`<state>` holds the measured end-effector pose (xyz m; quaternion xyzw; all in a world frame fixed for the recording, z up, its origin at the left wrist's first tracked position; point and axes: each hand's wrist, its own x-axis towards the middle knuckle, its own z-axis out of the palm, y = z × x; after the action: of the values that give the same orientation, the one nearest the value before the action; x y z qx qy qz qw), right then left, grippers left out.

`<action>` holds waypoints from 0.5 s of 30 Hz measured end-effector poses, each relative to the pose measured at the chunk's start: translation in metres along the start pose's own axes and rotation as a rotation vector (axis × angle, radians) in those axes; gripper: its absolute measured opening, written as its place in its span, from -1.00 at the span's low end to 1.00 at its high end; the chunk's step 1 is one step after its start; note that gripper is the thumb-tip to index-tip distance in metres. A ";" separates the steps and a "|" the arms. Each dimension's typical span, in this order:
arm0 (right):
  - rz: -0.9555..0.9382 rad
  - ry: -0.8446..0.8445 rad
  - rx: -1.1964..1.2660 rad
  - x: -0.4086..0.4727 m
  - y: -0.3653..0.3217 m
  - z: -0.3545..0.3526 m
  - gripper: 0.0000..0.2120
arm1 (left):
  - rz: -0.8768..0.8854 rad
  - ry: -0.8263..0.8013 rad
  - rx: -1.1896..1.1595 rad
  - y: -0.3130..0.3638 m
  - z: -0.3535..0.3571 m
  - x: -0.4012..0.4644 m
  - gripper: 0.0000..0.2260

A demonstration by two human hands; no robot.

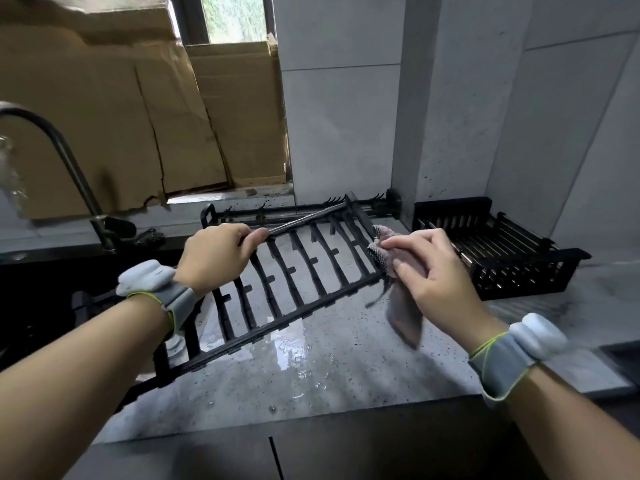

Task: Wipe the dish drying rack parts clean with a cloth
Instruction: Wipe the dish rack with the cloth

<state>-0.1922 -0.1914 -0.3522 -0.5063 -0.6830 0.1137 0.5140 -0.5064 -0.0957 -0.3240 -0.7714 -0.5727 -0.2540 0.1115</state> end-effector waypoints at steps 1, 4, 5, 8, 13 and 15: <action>0.002 0.010 0.008 -0.002 0.000 0.002 -0.77 | -0.007 -0.016 -0.012 -0.001 -0.002 0.001 -0.52; 0.034 -0.027 0.015 -0.006 0.000 0.003 -0.74 | -0.007 -0.048 -0.001 -0.003 -0.008 0.003 -0.54; 0.050 -0.051 0.005 -0.007 0.001 0.003 -0.73 | -0.007 -0.059 0.007 -0.004 -0.009 0.004 -0.54; 0.167 -0.028 -0.056 -0.004 0.008 -0.002 -0.76 | -0.021 -0.084 0.005 -0.006 -0.010 0.003 -0.54; 0.235 0.111 -0.019 0.013 0.008 -0.017 -0.75 | -0.010 -0.065 0.039 -0.009 -0.010 0.000 -0.53; 0.171 0.126 0.059 0.023 -0.002 -0.019 -0.74 | 0.050 -0.029 0.105 -0.006 -0.011 -0.001 -0.54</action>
<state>-0.1767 -0.1805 -0.3284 -0.5533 -0.6001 0.1453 0.5591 -0.5148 -0.0996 -0.3159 -0.7821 -0.5675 -0.2094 0.1496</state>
